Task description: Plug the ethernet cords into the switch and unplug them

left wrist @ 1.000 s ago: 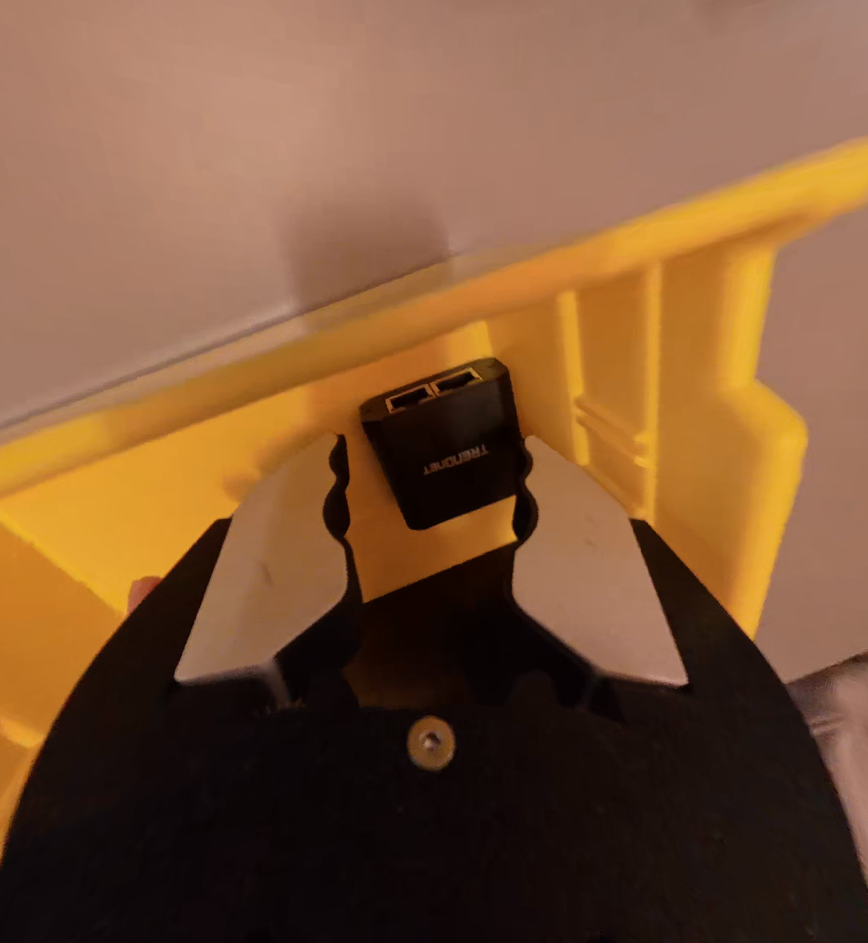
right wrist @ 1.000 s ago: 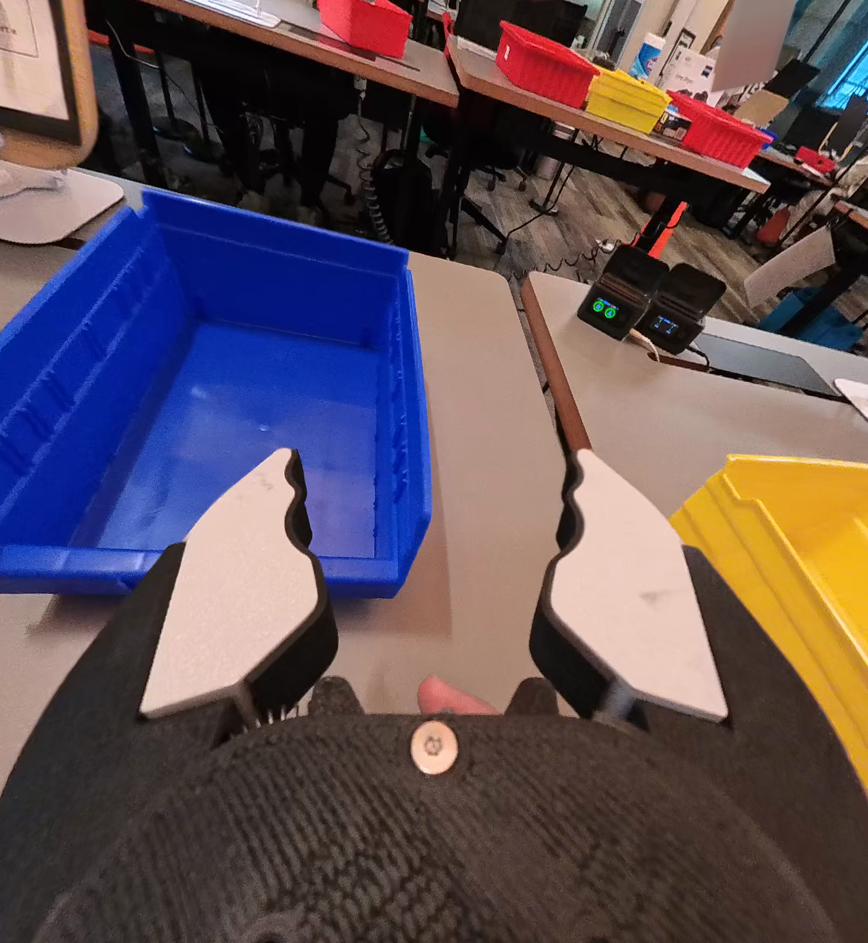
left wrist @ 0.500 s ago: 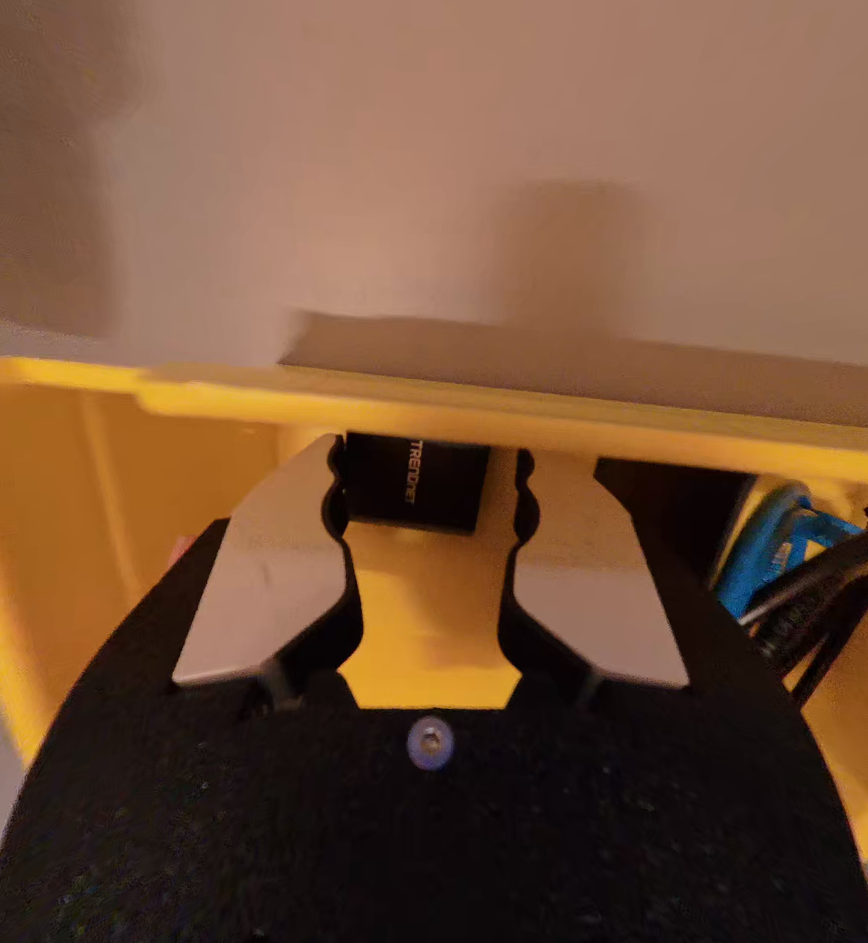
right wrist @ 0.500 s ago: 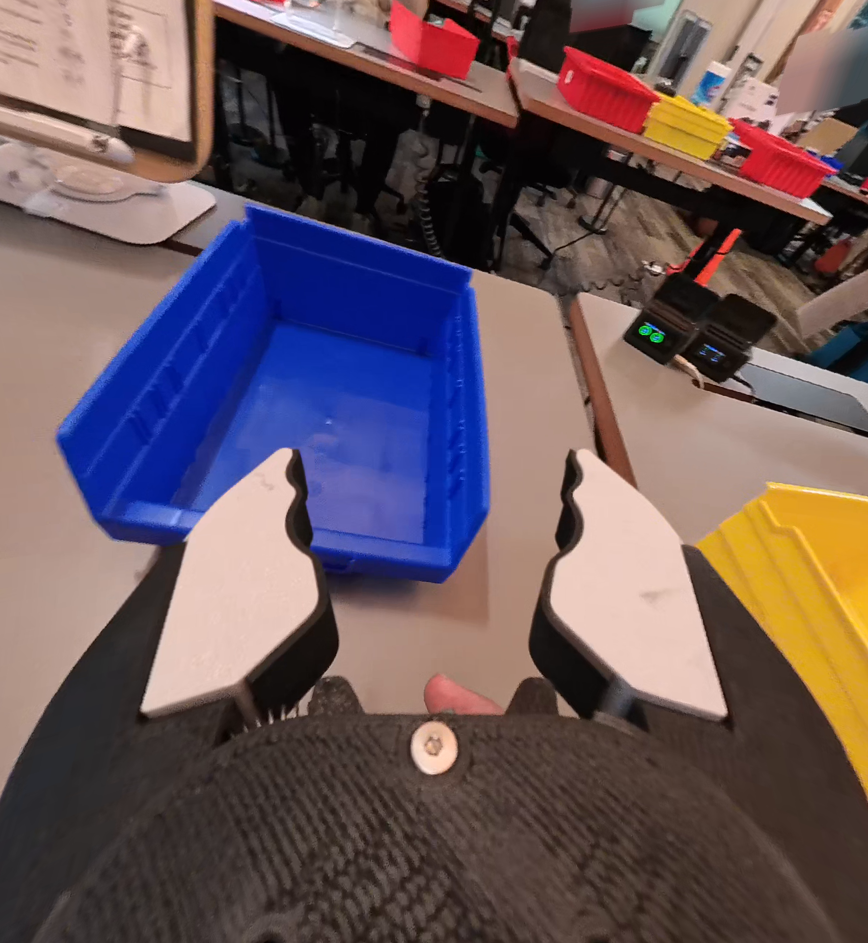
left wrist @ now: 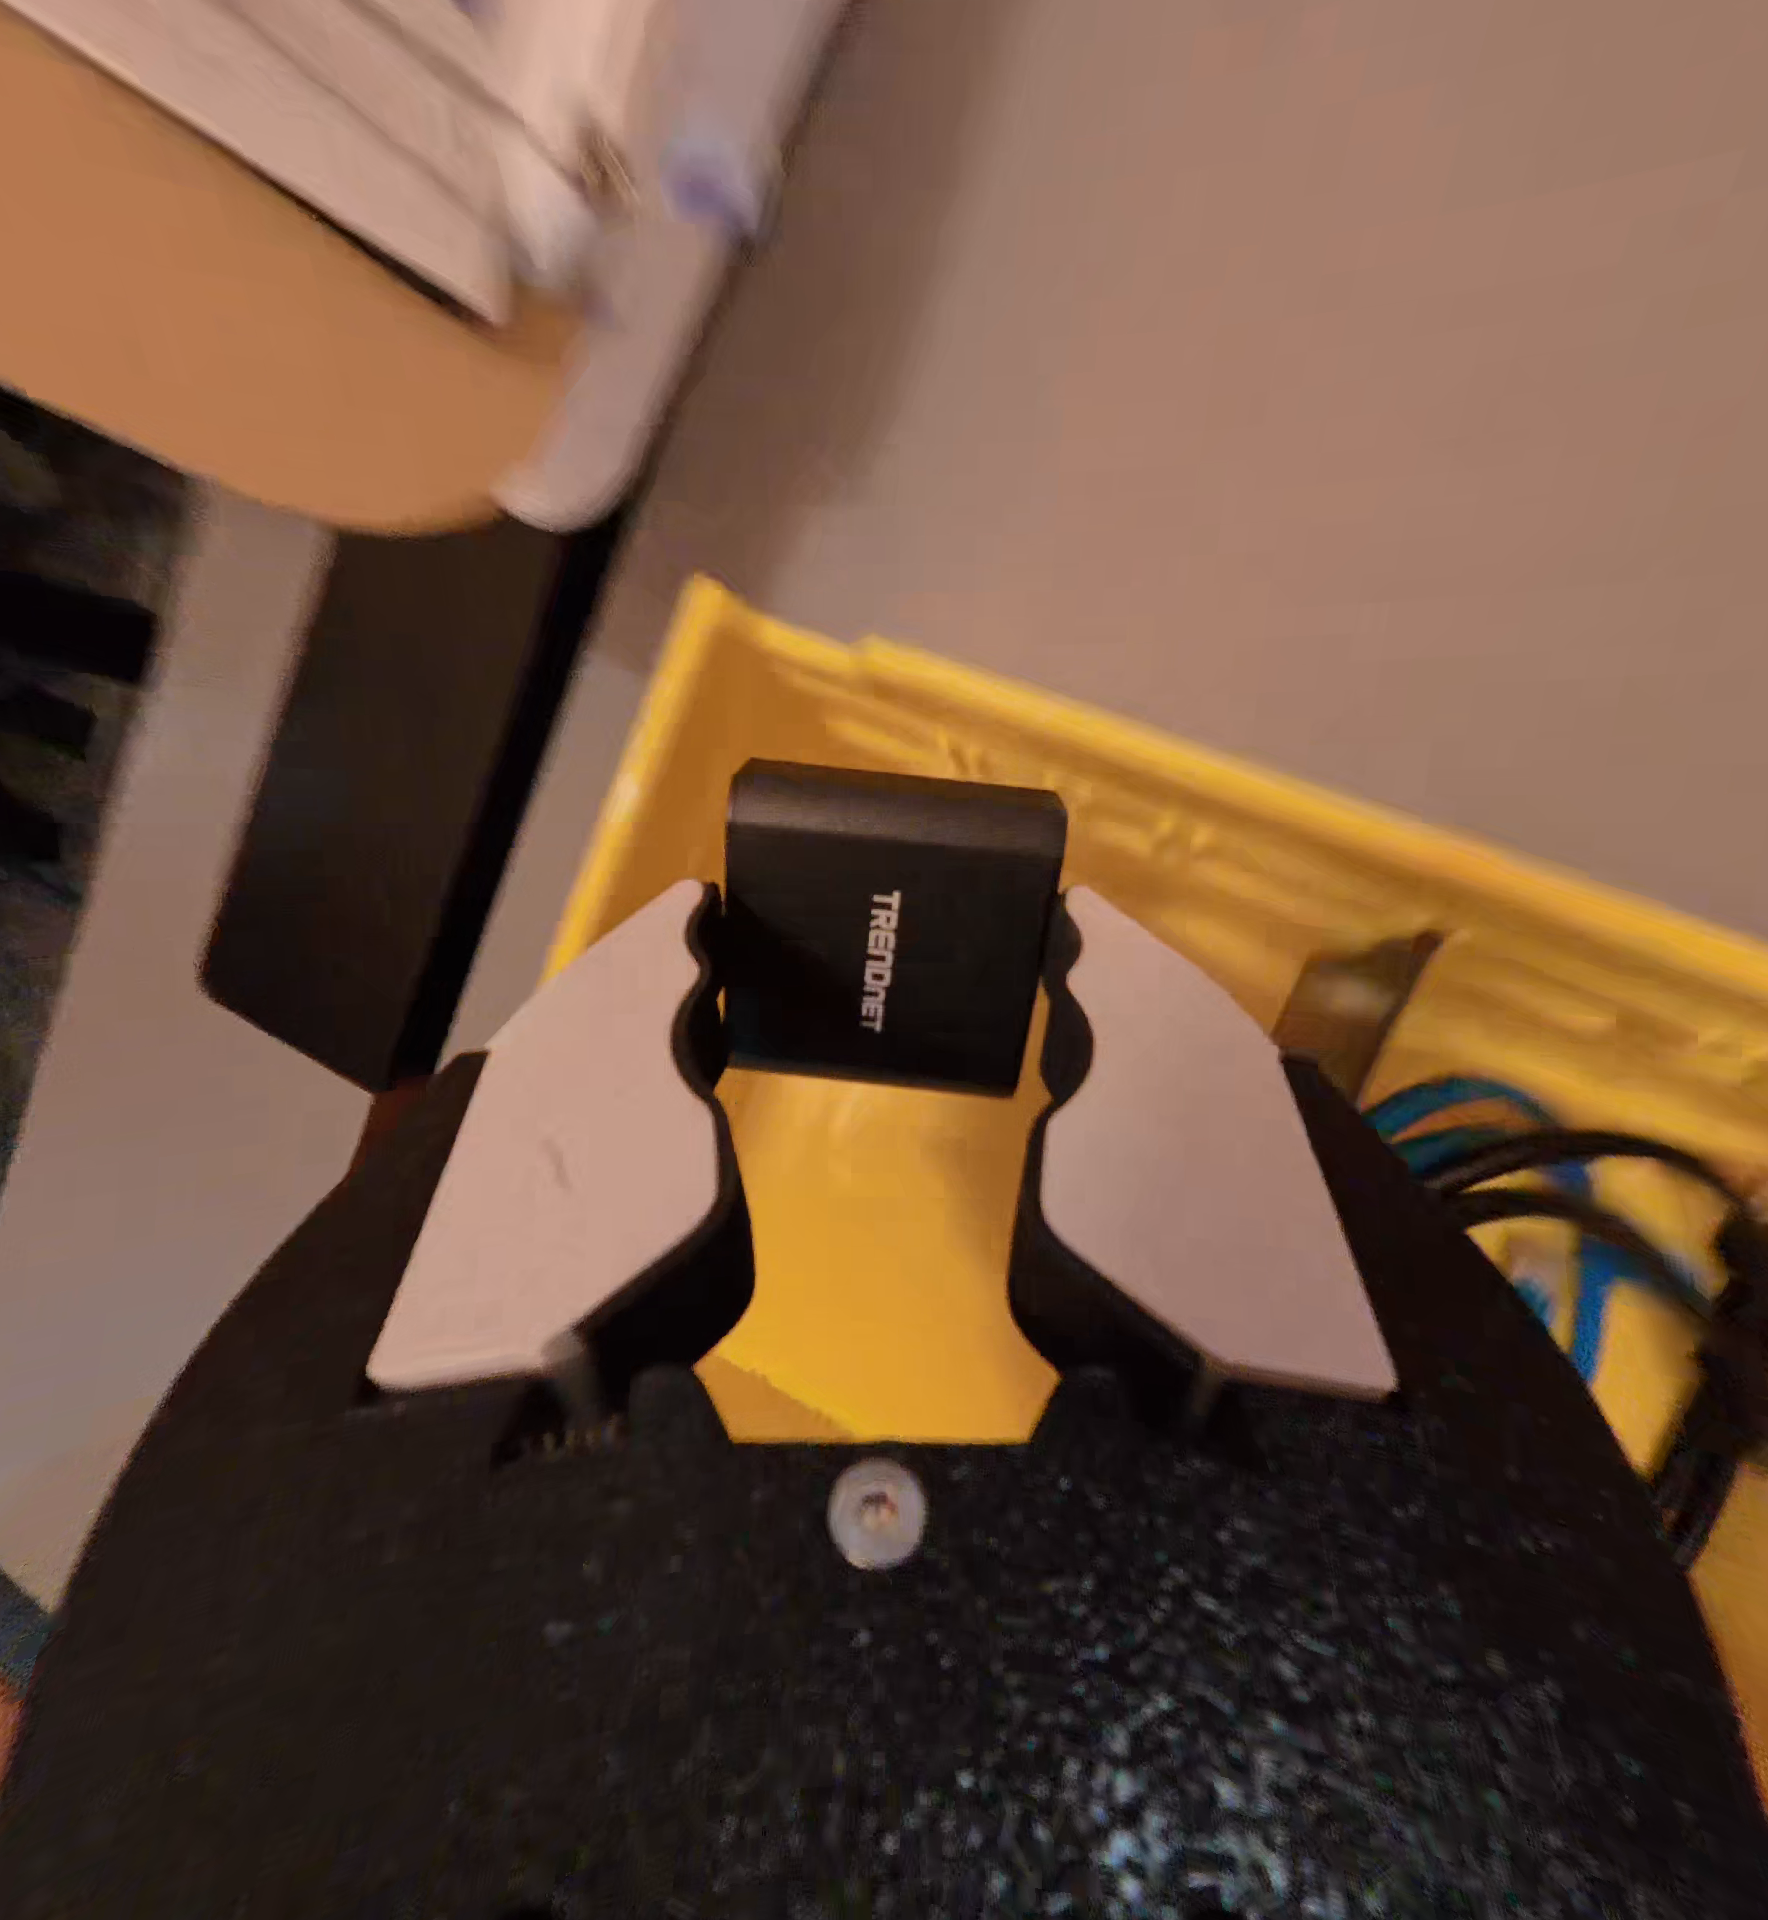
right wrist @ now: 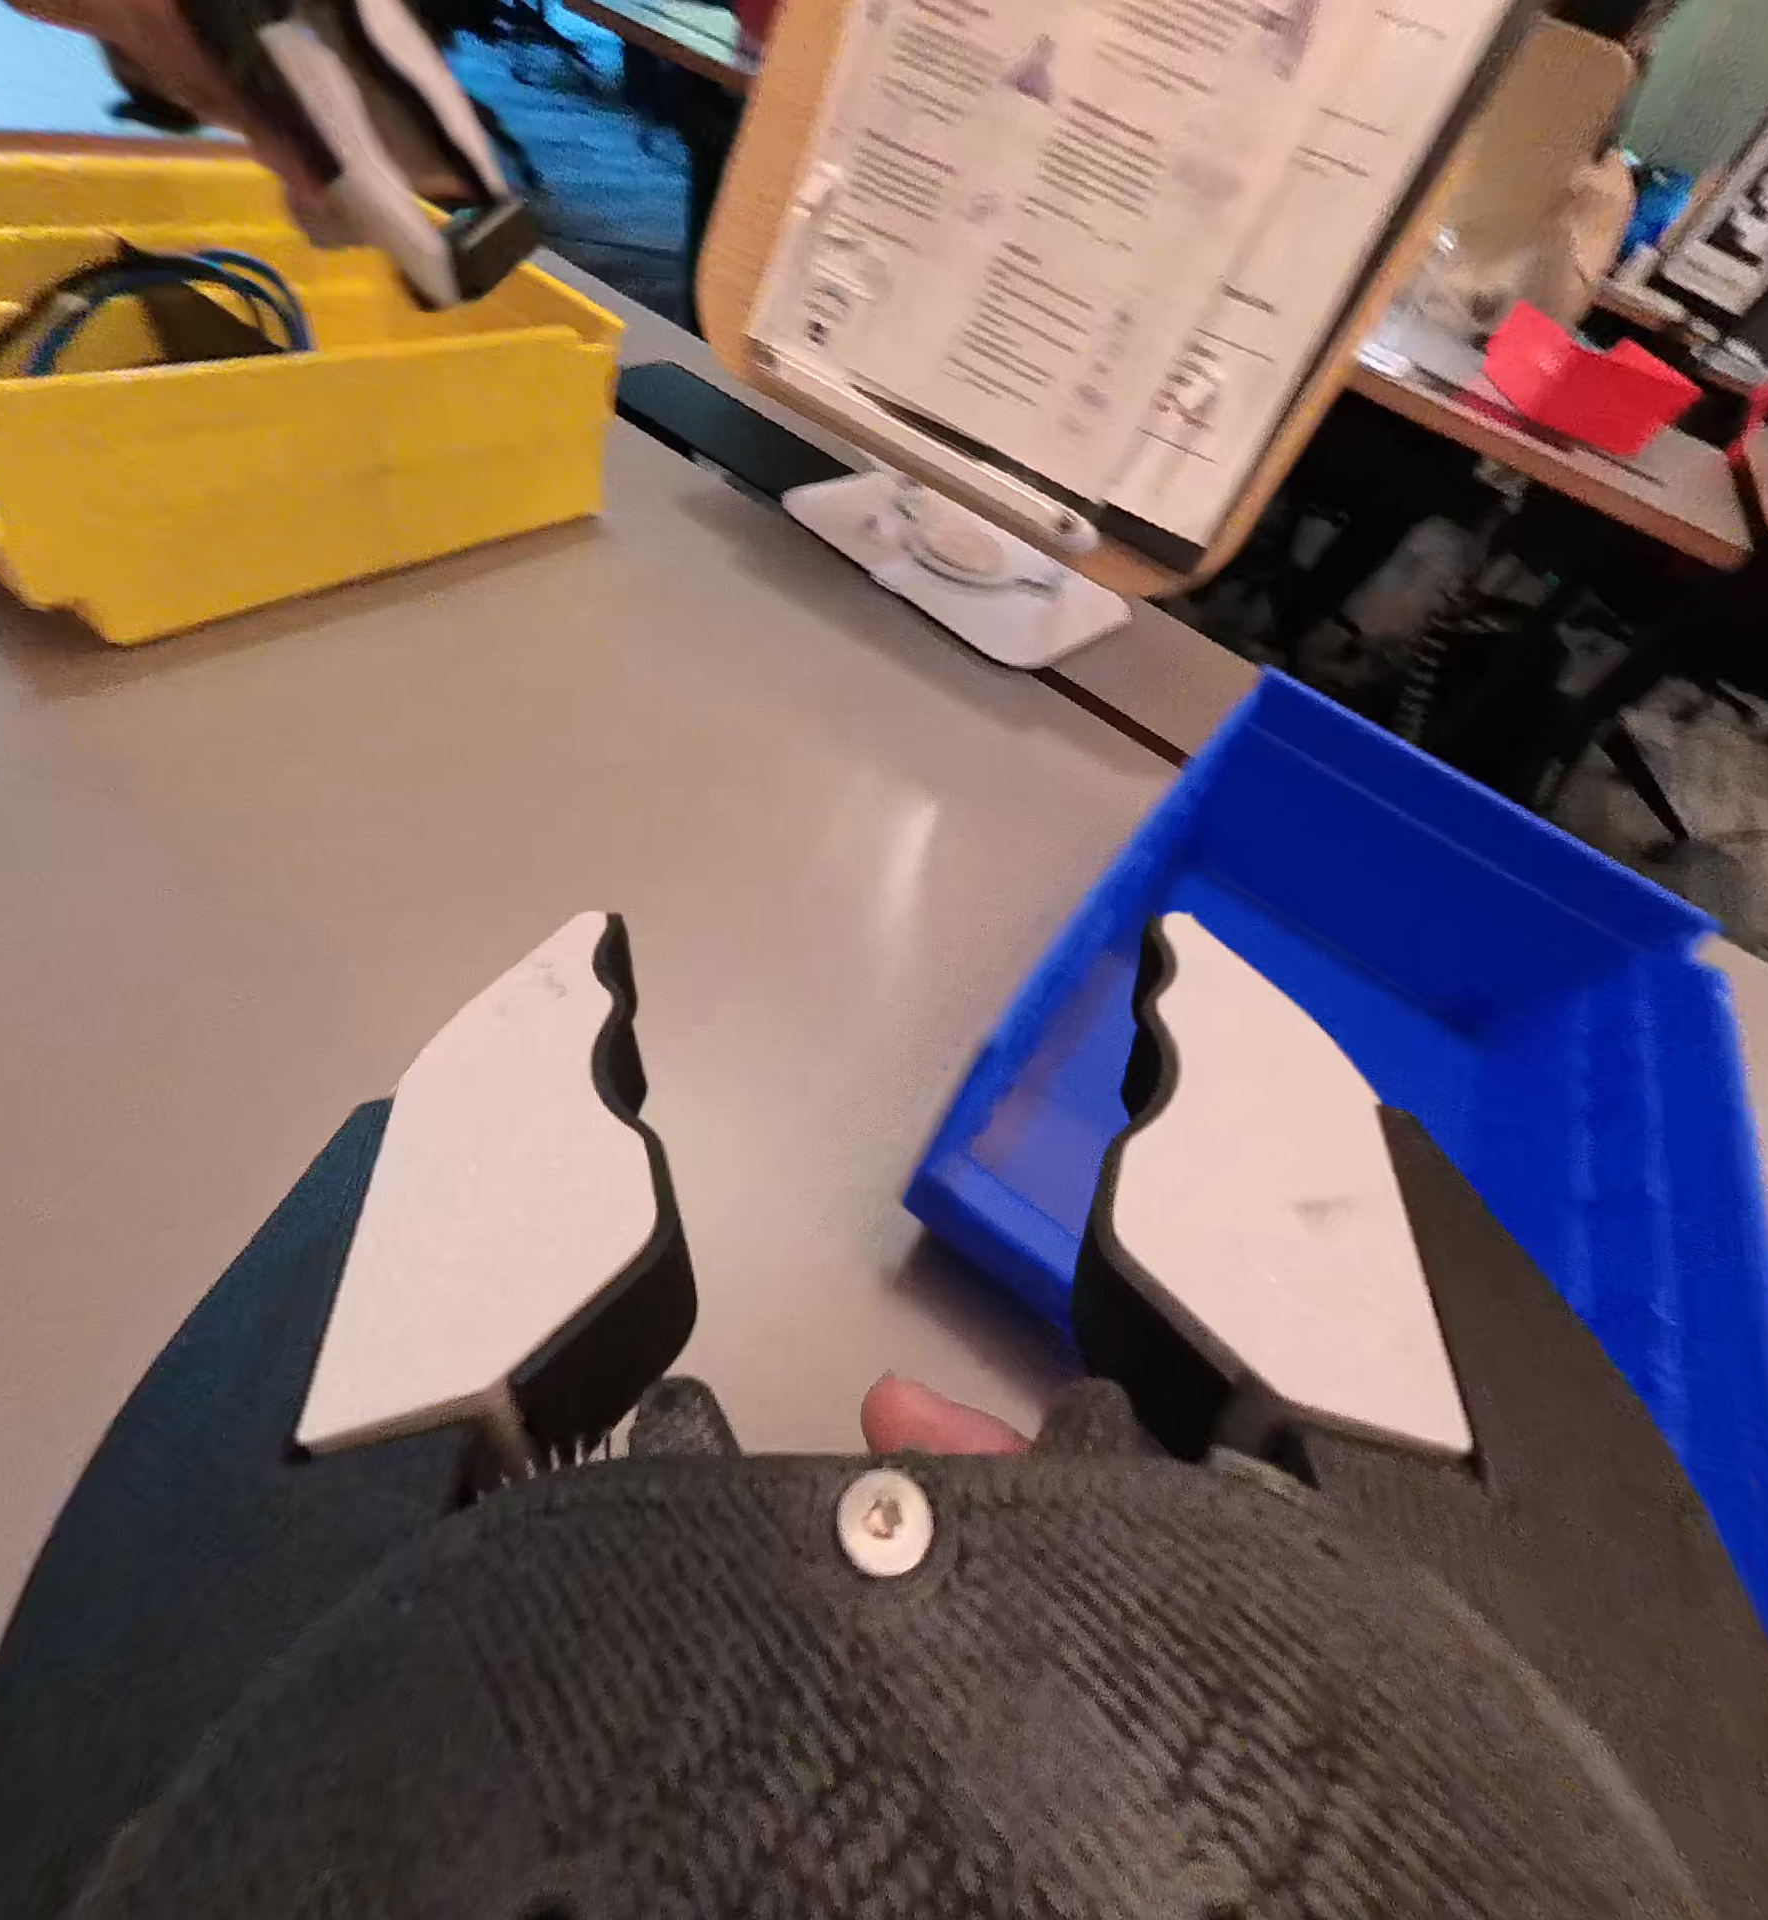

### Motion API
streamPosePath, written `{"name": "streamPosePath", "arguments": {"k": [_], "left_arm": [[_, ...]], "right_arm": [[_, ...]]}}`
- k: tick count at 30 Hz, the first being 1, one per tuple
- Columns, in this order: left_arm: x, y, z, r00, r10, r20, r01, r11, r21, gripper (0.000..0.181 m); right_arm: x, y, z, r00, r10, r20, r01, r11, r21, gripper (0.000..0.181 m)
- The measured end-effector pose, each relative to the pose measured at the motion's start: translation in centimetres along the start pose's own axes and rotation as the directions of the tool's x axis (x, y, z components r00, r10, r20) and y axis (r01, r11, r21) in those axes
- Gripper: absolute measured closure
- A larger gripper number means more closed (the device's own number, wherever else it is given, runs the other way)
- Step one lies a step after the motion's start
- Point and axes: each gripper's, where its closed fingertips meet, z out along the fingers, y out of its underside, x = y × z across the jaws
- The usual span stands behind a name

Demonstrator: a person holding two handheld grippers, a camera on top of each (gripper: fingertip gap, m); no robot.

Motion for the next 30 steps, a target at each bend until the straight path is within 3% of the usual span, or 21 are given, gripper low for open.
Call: {"name": "streamPosePath", "arguments": {"k": [3, 5, 7, 10, 13, 15, 17, 21, 25, 27, 30], "left_arm": [[2.6, -5.5, -5.7, 0.991, -0.116, -0.071, 0.133, 0.940, 0.316, 0.123], [6.7, -8.7, -9.1, 0.986, -0.084, -0.143, 0.144, 0.861, 0.488, 0.123], [12.1, -10.7, -10.7, 0.976, -0.013, -0.216, 0.139, 0.806, 0.576, 0.123], [20.4, -12.7, -11.0, 0.935, 0.048, -0.350, 0.220, 0.695, 0.685, 0.123], [26.8, -13.8, -11.4, 0.885, 0.115, -0.451, 0.342, 0.497, 0.798, 0.123], [29.3, -13.5, -11.2, 0.882, 0.131, -0.452, 0.375, 0.385, 0.844, 0.123], [31.0, -12.9, -10.4, 0.896, 0.128, -0.425, 0.367, 0.323, 0.872, 0.123], [34.1, -12.4, -10.8, 0.897, 0.210, -0.389, 0.347, 0.212, 0.914, 0.123], [35.1, -13.0, -11.3, 0.867, 0.258, -0.426, 0.403, 0.137, 0.905, 0.123], [35.3, -13.3, -10.9, 0.855, 0.265, -0.446, 0.433, 0.108, 0.895, 0.123], [35.2, -13.6, -11.2, 0.843, 0.277, -0.462, 0.469, 0.045, 0.882, 0.123]], "right_arm": [[-4.6, -1.8, 1.9, 0.983, 0.041, 0.180, -0.057, 0.995, 0.083, 0.090], [-7.4, -3.3, 3.1, 0.945, 0.141, 0.294, -0.187, 0.973, 0.135, 0.090], [-10.2, -5.0, 3.9, 0.868, 0.235, 0.438, -0.342, 0.922, 0.184, 0.090], [-14.2, -6.3, 5.0, 0.652, 0.379, 0.657, -0.579, 0.808, 0.109, 0.091], [-17.7, -6.7, 4.8, 0.351, 0.458, 0.817, -0.720, 0.690, -0.077, 0.095], [-19.3, -6.4, 4.1, 0.163, 0.477, 0.864, -0.760, 0.619, -0.198, 0.108], [-20.5, -5.6, 3.8, 0.046, 0.498, 0.866, -0.767, 0.573, -0.289, 0.109], [-21.9, -4.1, 3.4, -0.092, 0.536, 0.839, -0.744, 0.523, -0.416, 0.111], [-21.8, -5.5, 2.0, -0.268, 0.456, 0.849, -0.765, 0.435, -0.475, 0.123], [-22.1, -6.3, 1.3, -0.313, 0.412, 0.856, -0.767, 0.422, -0.483, 0.130], [-21.8, -7.0, 1.0, -0.302, 0.356, 0.884, -0.801, 0.408, -0.438, 0.145]]}}
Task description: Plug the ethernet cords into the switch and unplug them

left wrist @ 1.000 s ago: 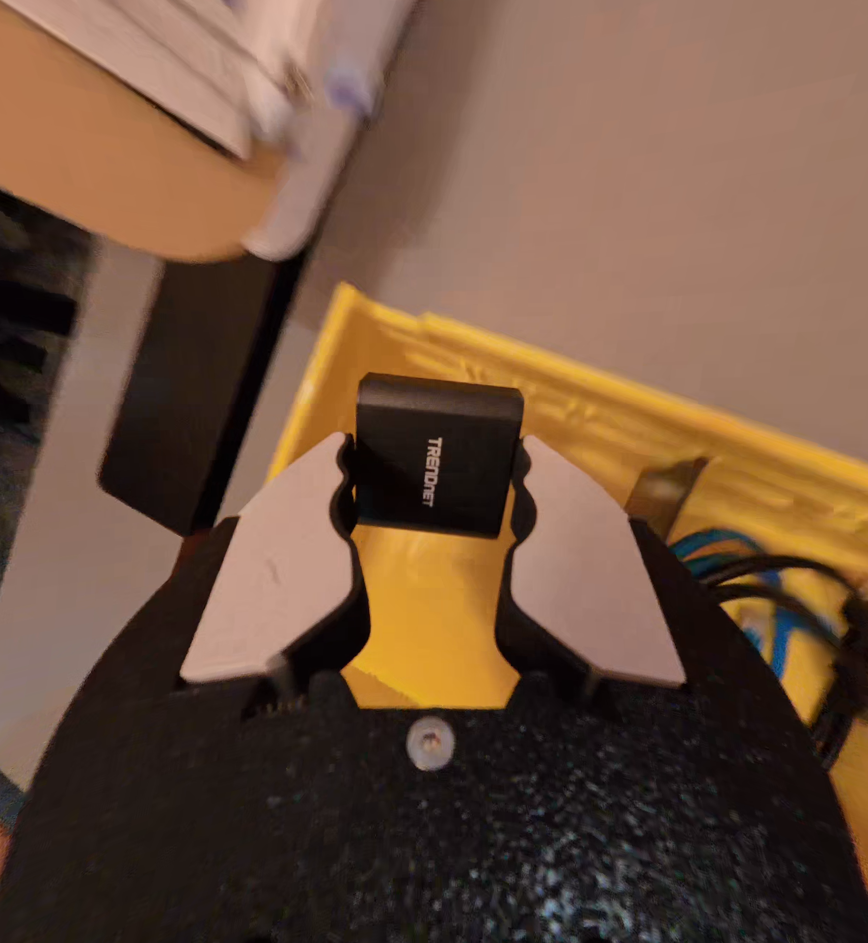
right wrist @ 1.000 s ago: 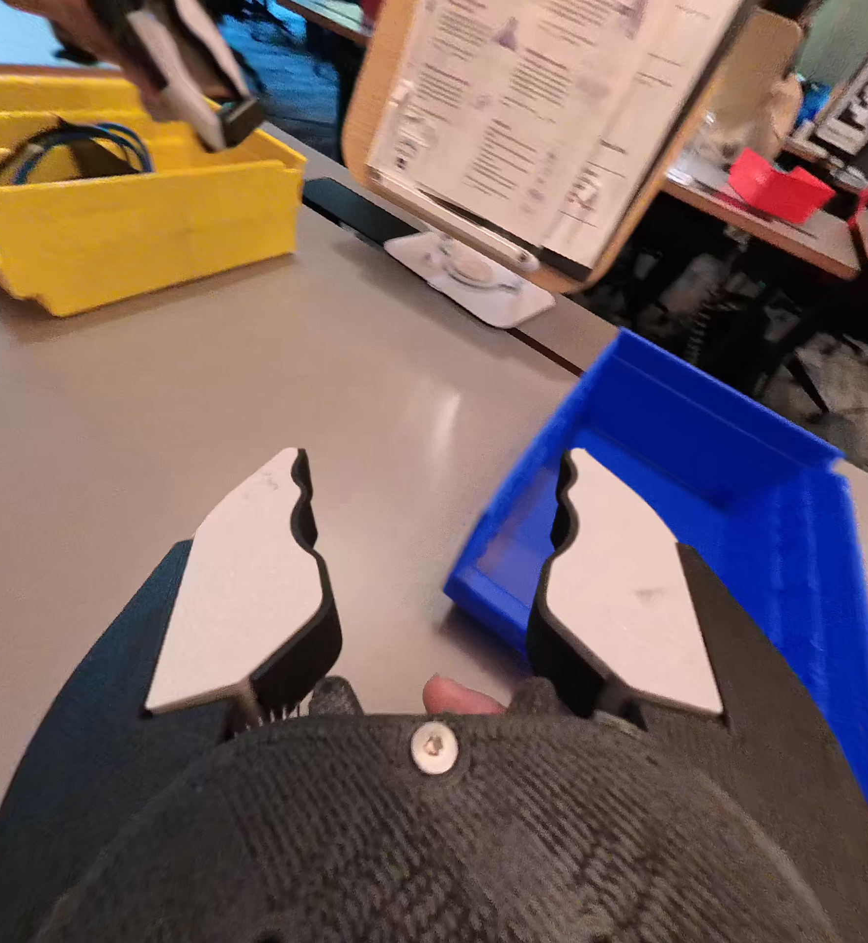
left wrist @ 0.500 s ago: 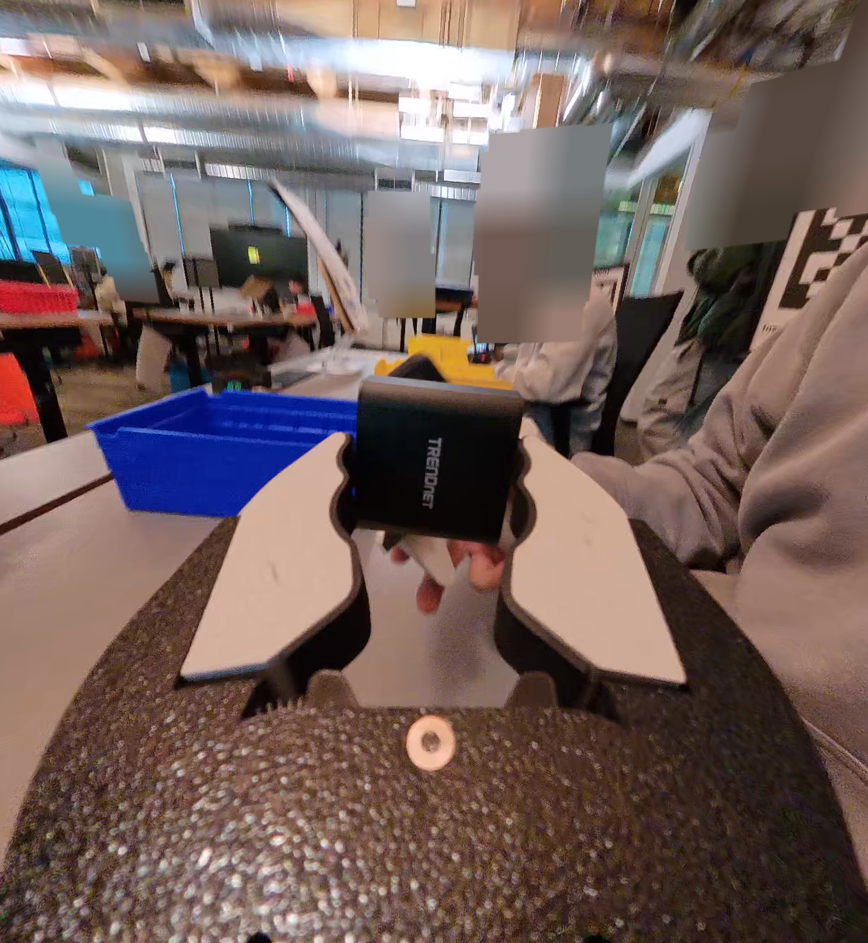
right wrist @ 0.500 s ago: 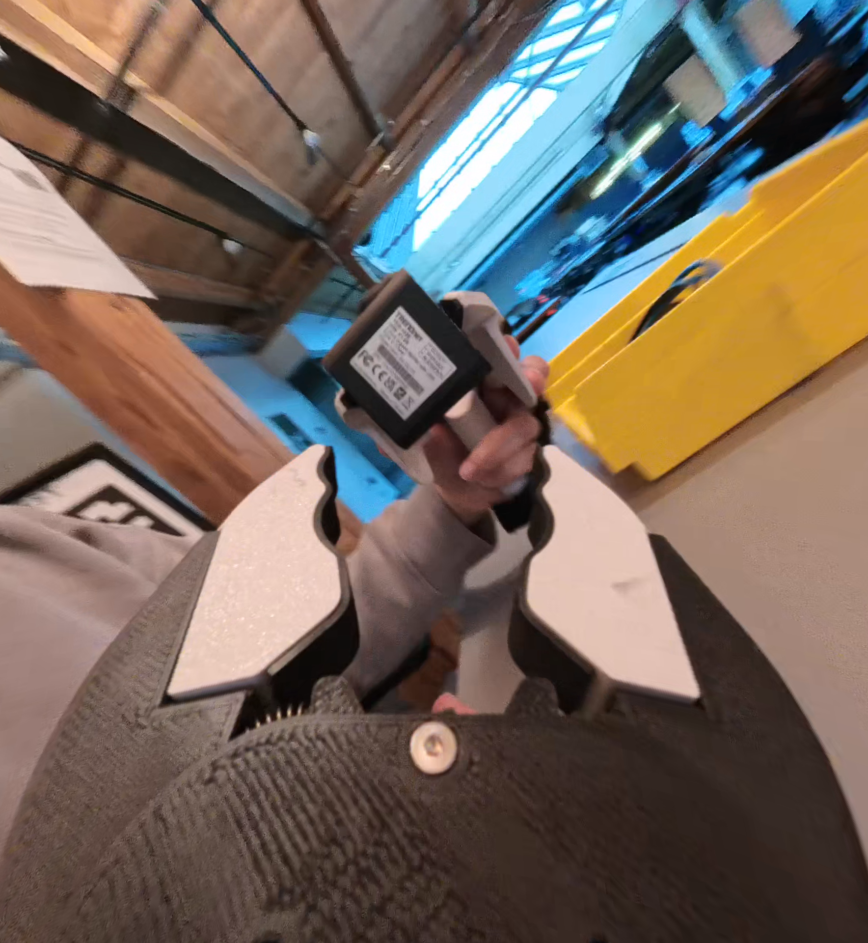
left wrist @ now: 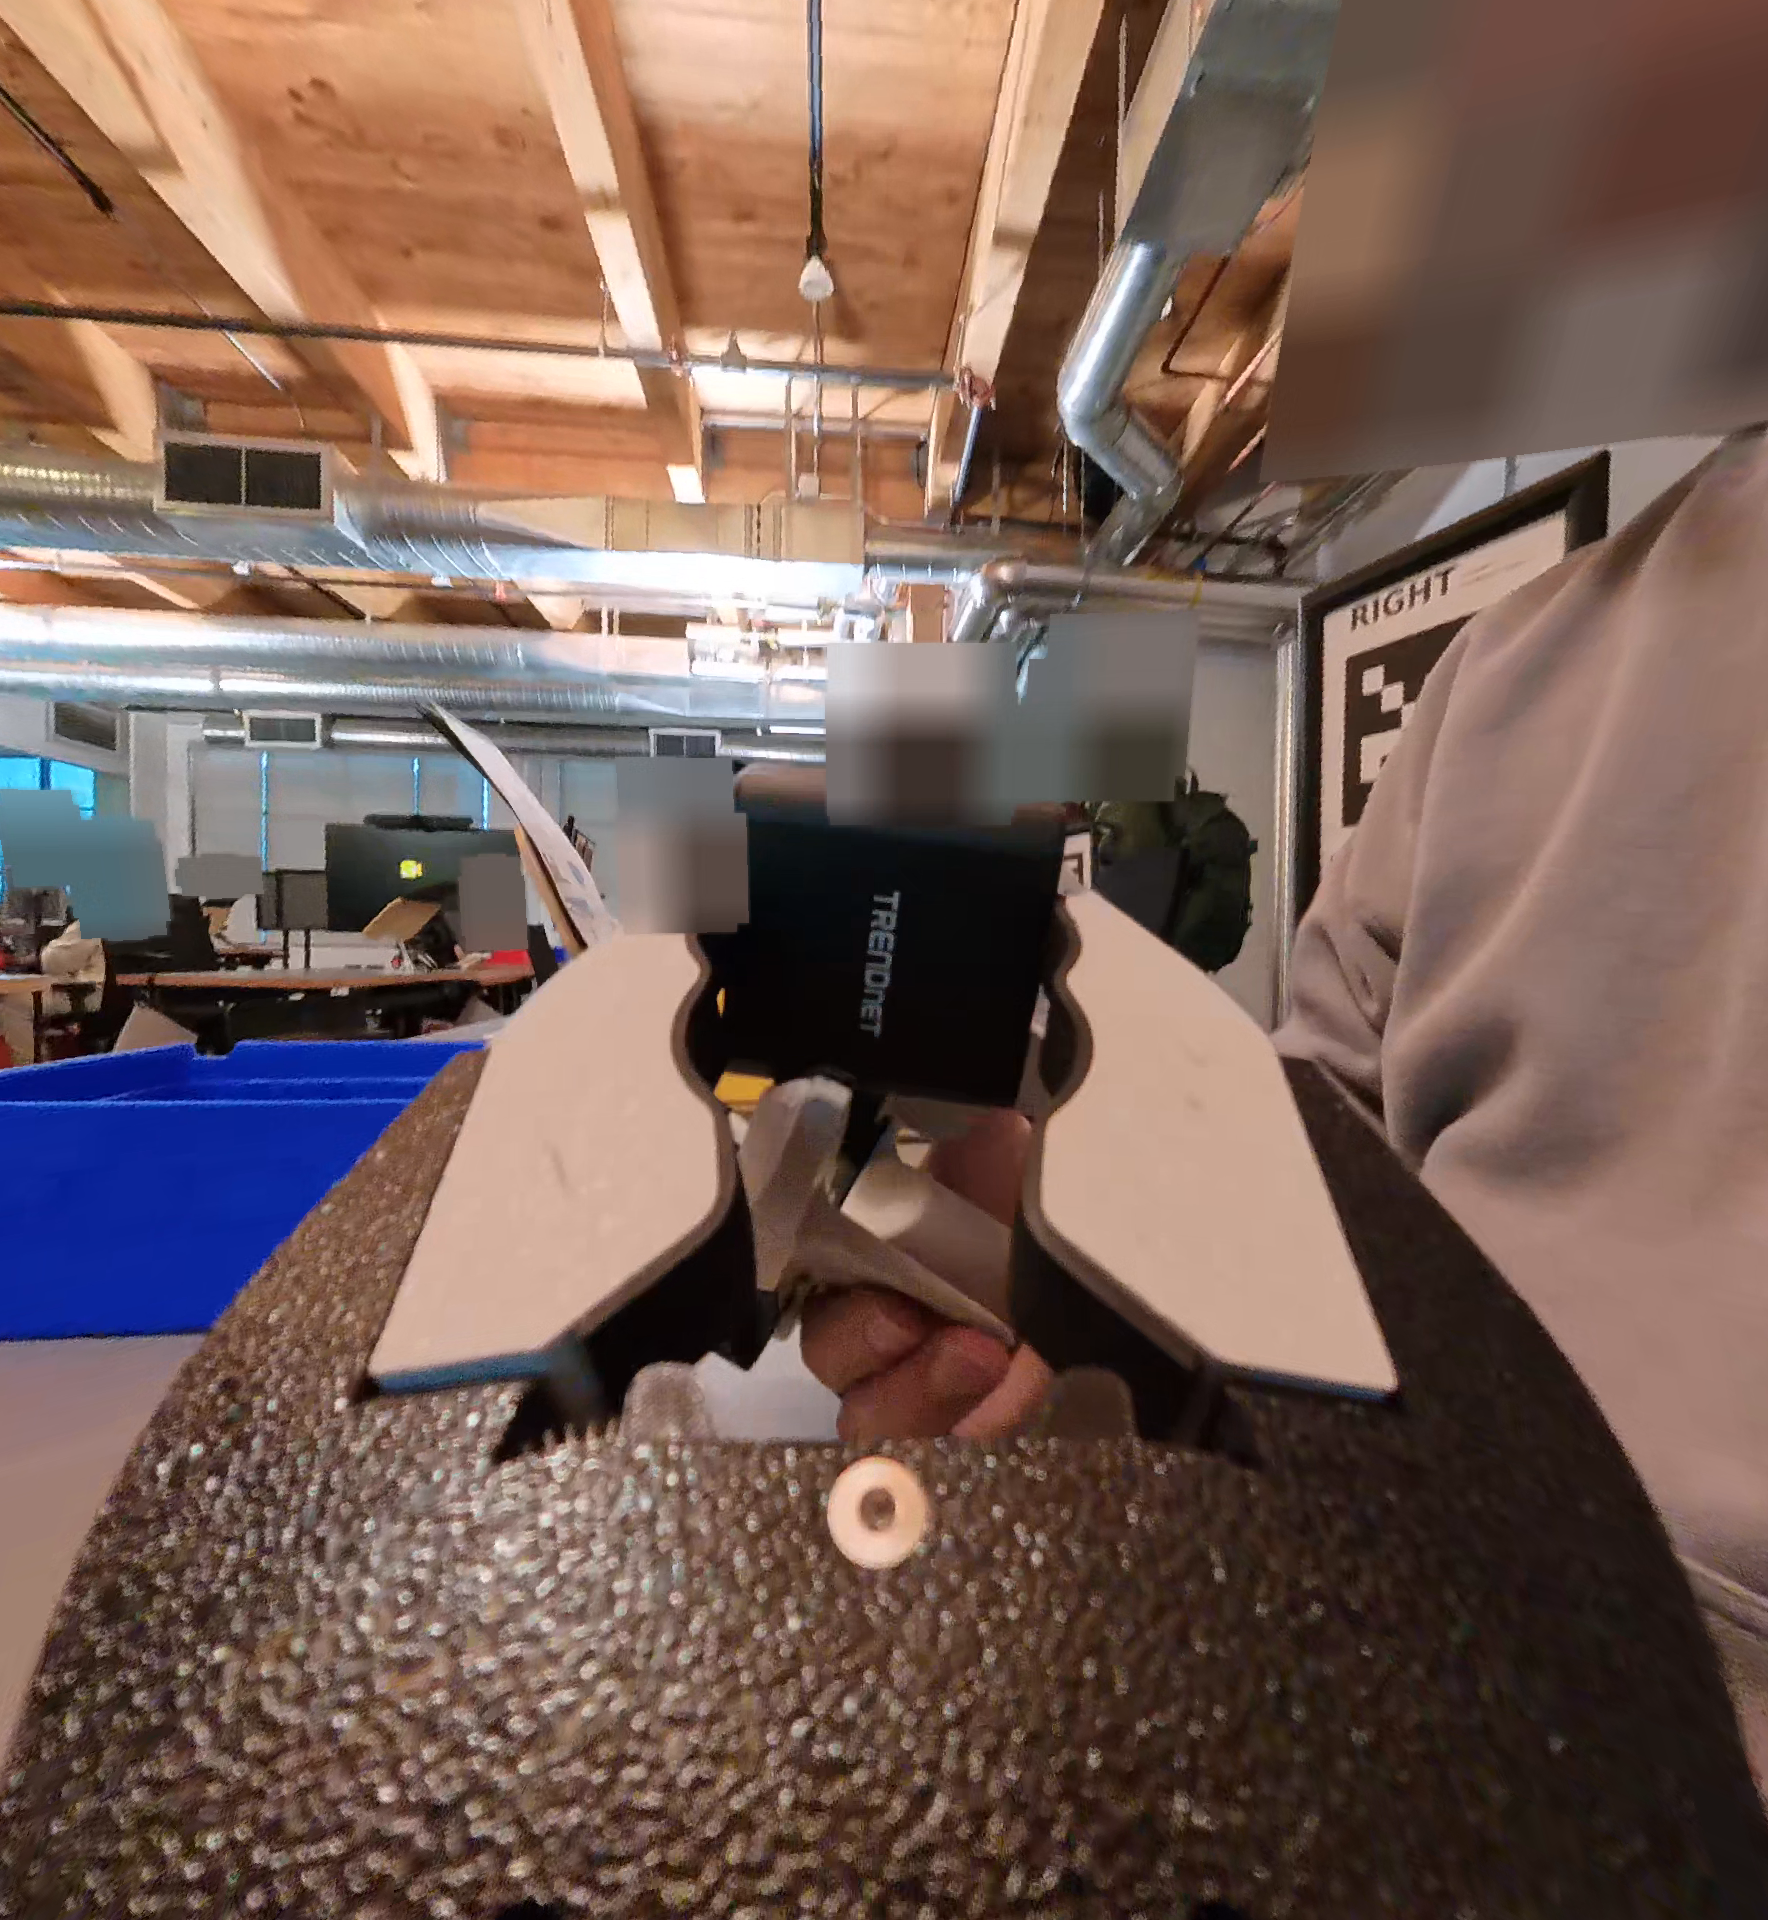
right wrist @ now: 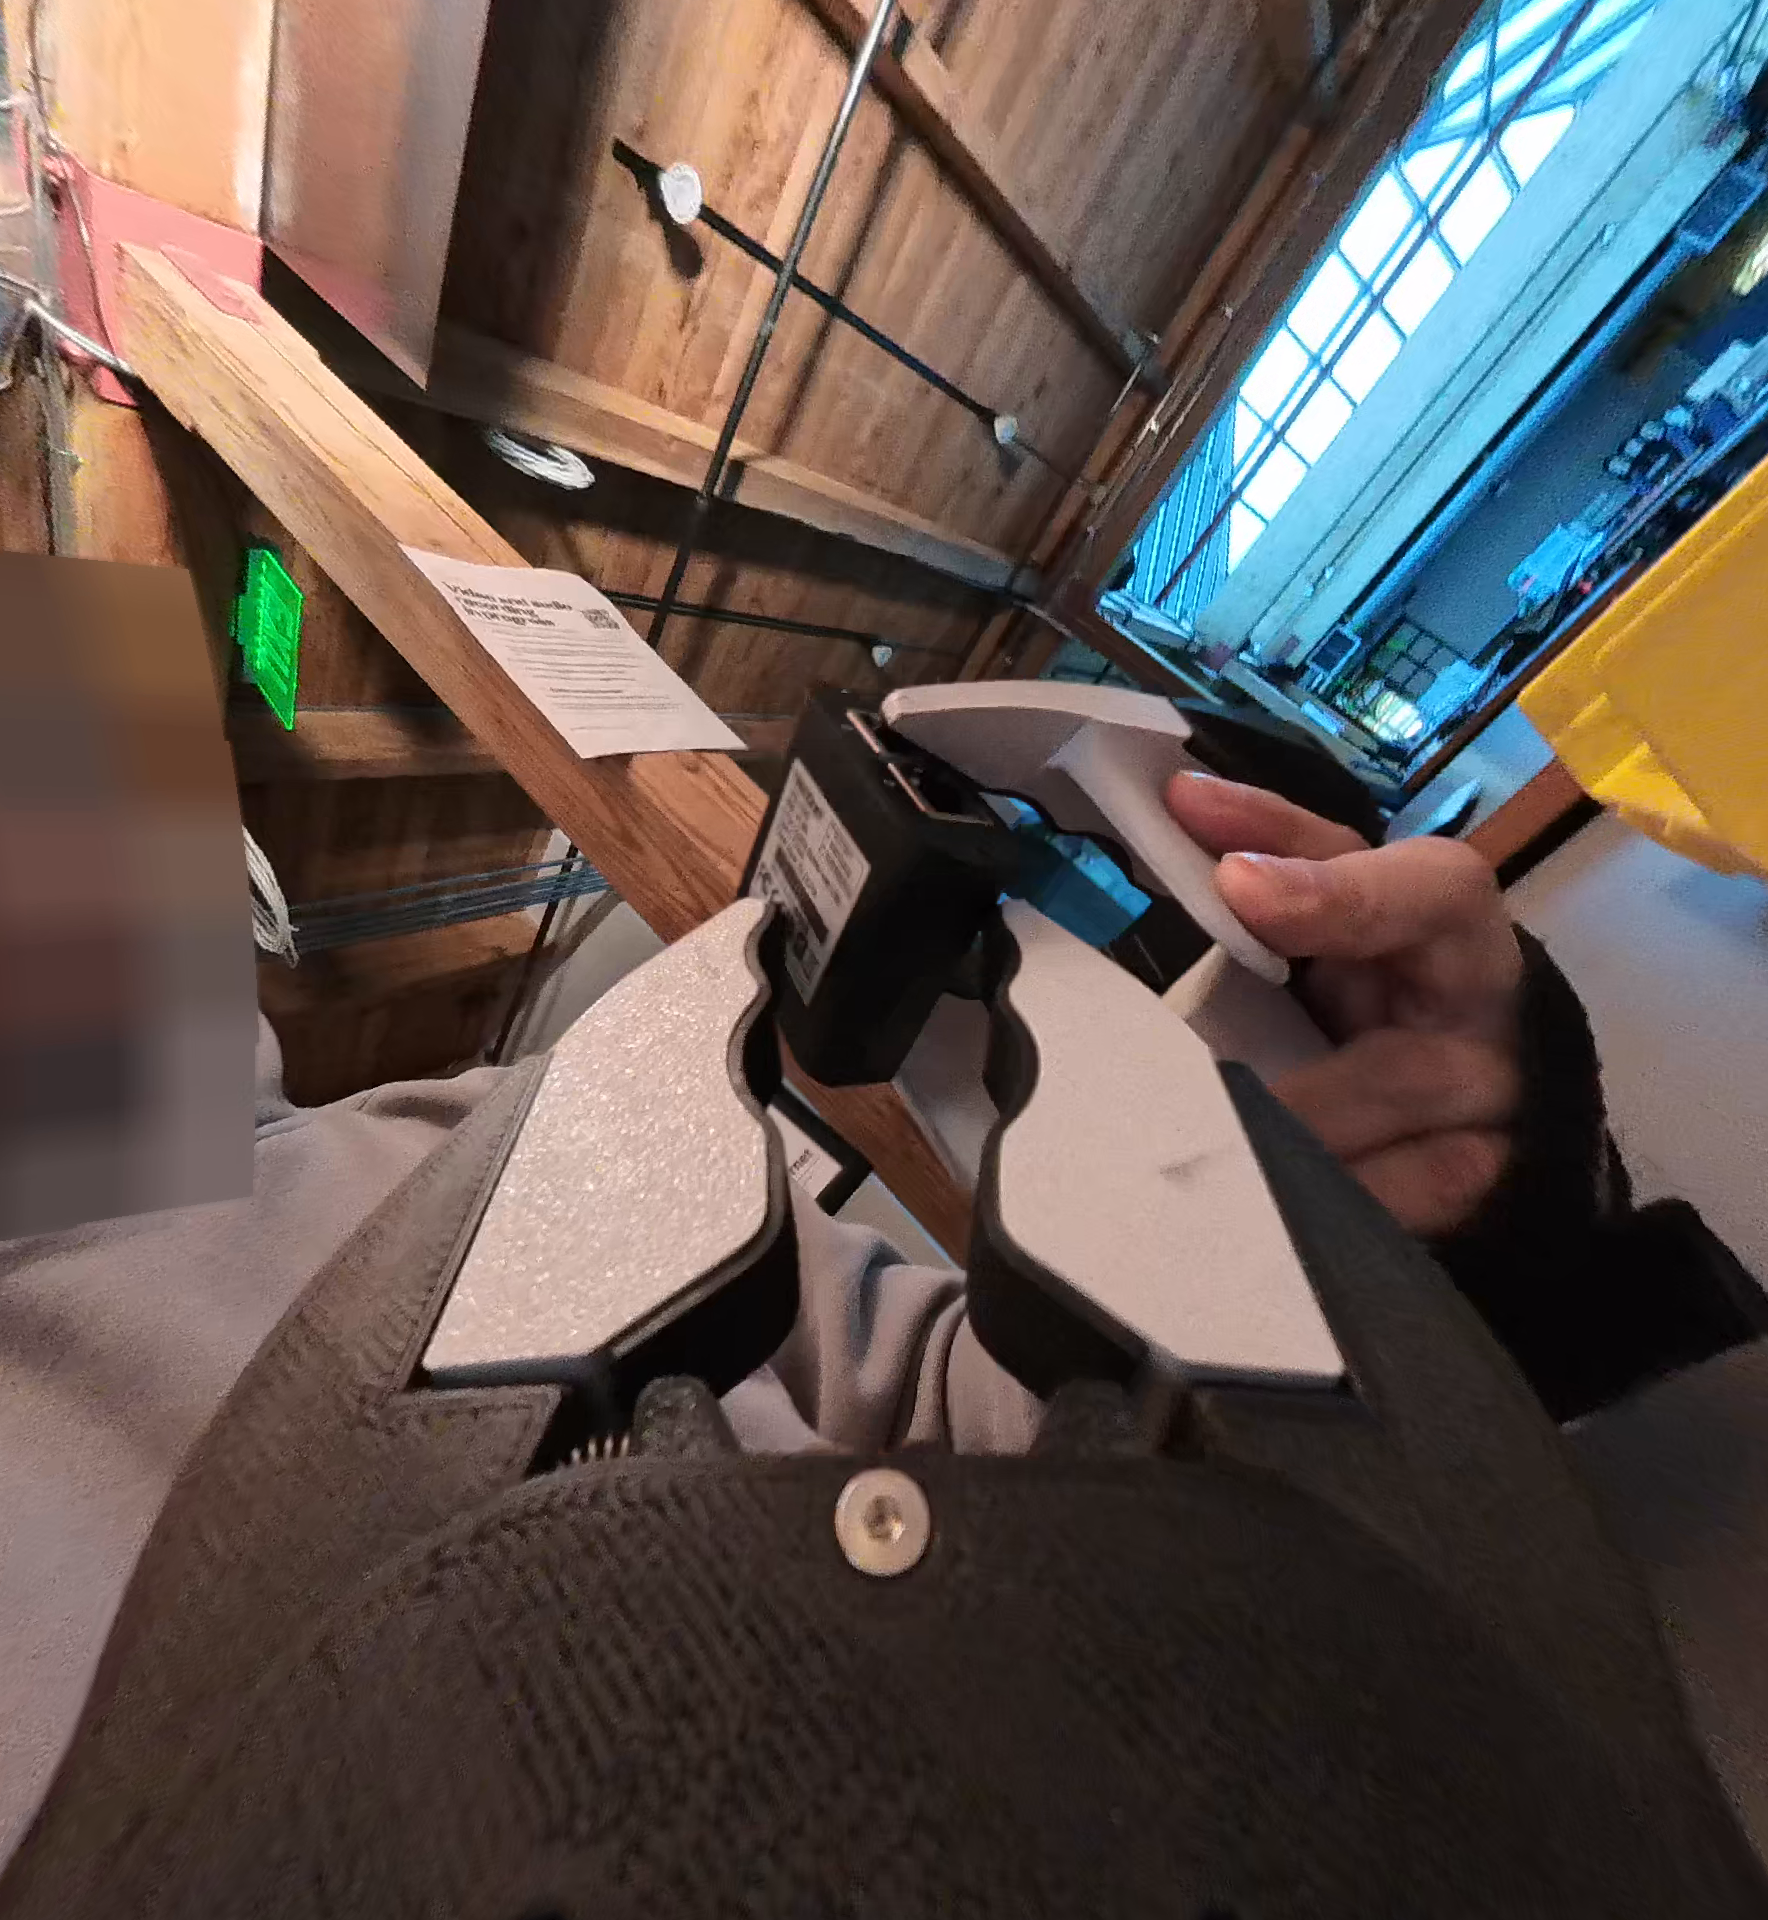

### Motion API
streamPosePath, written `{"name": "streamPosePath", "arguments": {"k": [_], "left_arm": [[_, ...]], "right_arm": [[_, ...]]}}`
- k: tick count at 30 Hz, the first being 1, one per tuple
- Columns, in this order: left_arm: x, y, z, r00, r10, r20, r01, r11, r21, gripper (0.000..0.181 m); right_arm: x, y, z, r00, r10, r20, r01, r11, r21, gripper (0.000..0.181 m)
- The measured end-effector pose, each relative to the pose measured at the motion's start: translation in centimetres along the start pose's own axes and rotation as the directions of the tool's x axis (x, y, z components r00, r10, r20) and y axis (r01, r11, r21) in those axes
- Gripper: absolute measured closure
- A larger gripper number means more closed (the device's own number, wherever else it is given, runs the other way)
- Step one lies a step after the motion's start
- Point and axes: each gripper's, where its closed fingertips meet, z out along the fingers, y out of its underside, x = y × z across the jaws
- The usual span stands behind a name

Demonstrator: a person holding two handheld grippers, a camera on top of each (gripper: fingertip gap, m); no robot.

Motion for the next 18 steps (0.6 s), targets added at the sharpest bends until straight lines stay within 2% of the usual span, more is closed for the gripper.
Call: {"name": "streamPosePath", "arguments": {"k": [3, 4, 6, 7, 8, 10, 12, 13, 14, 15, 16, 18], "left_arm": [[-0.4, 0.1, -0.2, 1.000, -0.017, 0.017, 0.017, 0.999, -0.042, 0.126], [-1.0, 0.0, -0.5, 0.999, -0.015, 0.053, 0.018, 0.997, -0.070, 0.127], [-2.2, 0.0, -1.3, 0.988, 0.047, 0.148, -0.022, 0.986, -0.165, 0.122], [-2.5, 0.3, -1.6, 0.982, 0.071, 0.172, -0.029, 0.971, -0.237, 0.124], [-2.8, 0.7, -1.8, 0.978, 0.074, 0.197, -0.009, 0.950, -0.312, 0.125], [-3.6, 1.6, -2.2, 0.961, 0.061, 0.271, 0.065, 0.899, -0.433, 0.123], [-4.4, 2.0, -2.2, 0.940, 0.099, 0.327, 0.080, 0.867, -0.492, 0.123], [-4.6, 2.0, -2.1, 0.932, 0.130, 0.337, 0.063, 0.860, -0.506, 0.124], [-4.8, 2.0, -1.9, 0.923, 0.165, 0.347, 0.044, 0.850, -0.524, 0.127], [-4.9, 2.3, -1.9, 0.918, 0.201, 0.343, 0.025, 0.832, -0.554, 0.128], [-4.6, 2.7, -1.8, 0.923, 0.228, 0.311, -0.002, 0.809, -0.587, 0.131], [-3.6, 3.7, -1.7, 0.939, 0.260, 0.227, -0.056, 0.765, -0.641, 0.134]], "right_arm": [[-0.4, -0.9, -0.8, 0.999, -0.045, -0.002, 0.045, 0.999, 0.008, 0.155], [0.0, -1.3, -1.4, 0.991, -0.111, -0.072, 0.110, 0.994, -0.011, 0.156], [0.9, -1.8, -2.7, 0.923, -0.310, -0.230, 0.279, 0.947, -0.158, 0.157], [1.1, -2.5, -3.5, 0.835, -0.462, -0.299, 0.403, 0.883, -0.239, 0.157], [1.1, -3.3, -4.2, 0.709, -0.611, -0.352, 0.518, 0.790, -0.328, 0.157], [0.7, -4.6, -5.3, 0.421, -0.830, -0.367, 0.649, 0.558, -0.517, 0.157], [0.3, -5.4, -6.0, 0.129, -0.947, -0.293, 0.656, 0.303, -0.692, 0.157], [0.2, -5.4, -6.2, 0.022, -0.973, -0.228, 0.623, 0.192, -0.759, 0.157], [0.1, -5.1, -6.2, -0.050, -0.987, -0.153, 0.593, 0.094, -0.800, 0.157], [0.1, -4.6, -6.0, -0.088, -0.992, -0.088, 0.574, 0.022, -0.818, 0.157], [0.1, -4.1, -5.8, -0.093, -0.995, -0.046, 0.567, -0.015, -0.823, 0.157], [0.4, -3.2, -5.6, -0.047, -0.999, -0.027, 0.560, -0.004, -0.828, 0.157]]}}
